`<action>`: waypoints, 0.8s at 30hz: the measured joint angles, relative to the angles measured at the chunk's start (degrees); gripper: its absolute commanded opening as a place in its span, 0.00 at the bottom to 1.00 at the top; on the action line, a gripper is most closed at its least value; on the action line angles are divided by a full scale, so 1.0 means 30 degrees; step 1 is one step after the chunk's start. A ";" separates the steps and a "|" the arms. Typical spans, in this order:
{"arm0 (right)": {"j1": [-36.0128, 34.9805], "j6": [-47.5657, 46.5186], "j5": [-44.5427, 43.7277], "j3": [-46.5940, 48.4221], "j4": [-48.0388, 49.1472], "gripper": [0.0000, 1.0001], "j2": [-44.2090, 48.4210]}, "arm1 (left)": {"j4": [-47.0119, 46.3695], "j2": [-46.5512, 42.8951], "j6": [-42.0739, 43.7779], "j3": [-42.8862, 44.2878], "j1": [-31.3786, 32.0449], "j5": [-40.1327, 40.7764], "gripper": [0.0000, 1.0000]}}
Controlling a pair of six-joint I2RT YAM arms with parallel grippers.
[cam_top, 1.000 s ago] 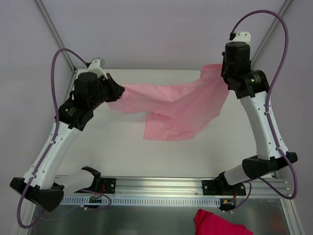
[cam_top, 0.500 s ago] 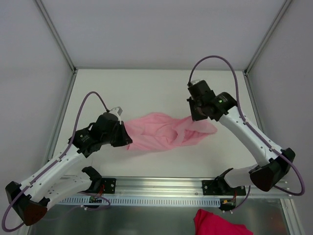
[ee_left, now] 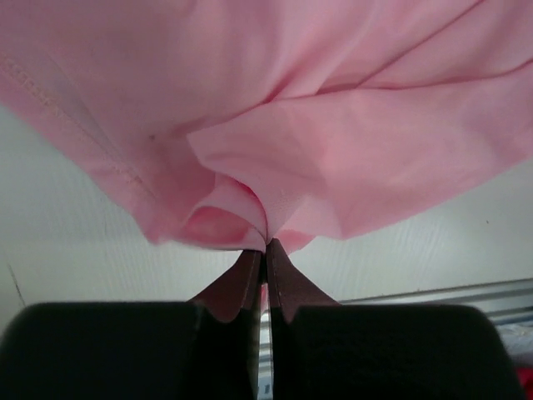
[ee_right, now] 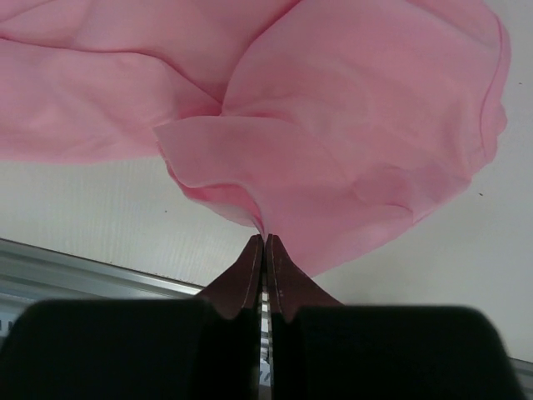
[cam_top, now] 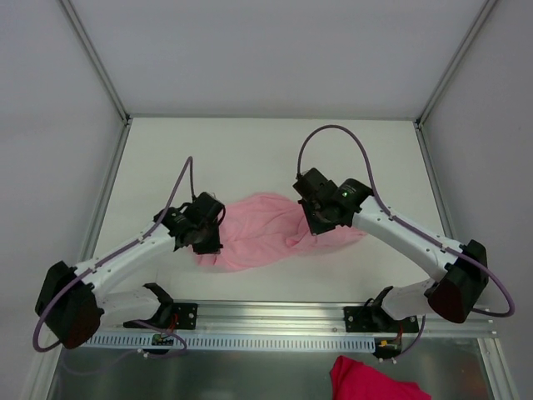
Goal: Fold and stack the t-shirts
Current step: Flatten out the tshirt
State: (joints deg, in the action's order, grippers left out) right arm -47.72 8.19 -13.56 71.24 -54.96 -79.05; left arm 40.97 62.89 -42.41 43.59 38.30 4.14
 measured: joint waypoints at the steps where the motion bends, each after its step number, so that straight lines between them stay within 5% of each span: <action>1: -0.0248 0.0109 -0.0015 0.0000 0.0117 0.01 -0.0095 | -0.0699 0.0867 0.0095 0.0015 0.0000 0.0124 0.00; 5: -0.1166 0.0474 -0.0036 -0.0007 0.0350 0.01 -0.0444 | -0.2200 0.4328 0.0729 0.0277 0.0000 0.0328 0.00; 8: -0.1581 0.0692 -0.0146 -0.0044 0.0415 0.01 -0.0474 | -0.2863 0.6003 0.1421 0.0903 0.0000 0.0495 0.47; 9: -0.1683 0.0736 -0.0211 -0.0087 0.0423 0.01 -0.0474 | -0.3082 0.6164 0.1581 0.1078 0.0000 0.0678 0.74; 11: -0.1800 0.0794 -0.0299 -0.0233 0.0452 0.01 -0.0459 | -0.3184 0.6011 0.1770 0.1435 0.0000 0.1005 0.91; 24: -0.1923 0.1355 -0.0401 -0.1217 0.0729 0.01 -0.0452 | -0.1960 0.0787 0.1421 0.1290 0.0000 0.2295 0.87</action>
State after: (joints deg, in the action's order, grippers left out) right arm -53.49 12.25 -14.76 67.59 -52.77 -80.40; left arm 35.09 65.25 -38.15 47.46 38.30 11.03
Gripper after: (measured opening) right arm 0.024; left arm 0.892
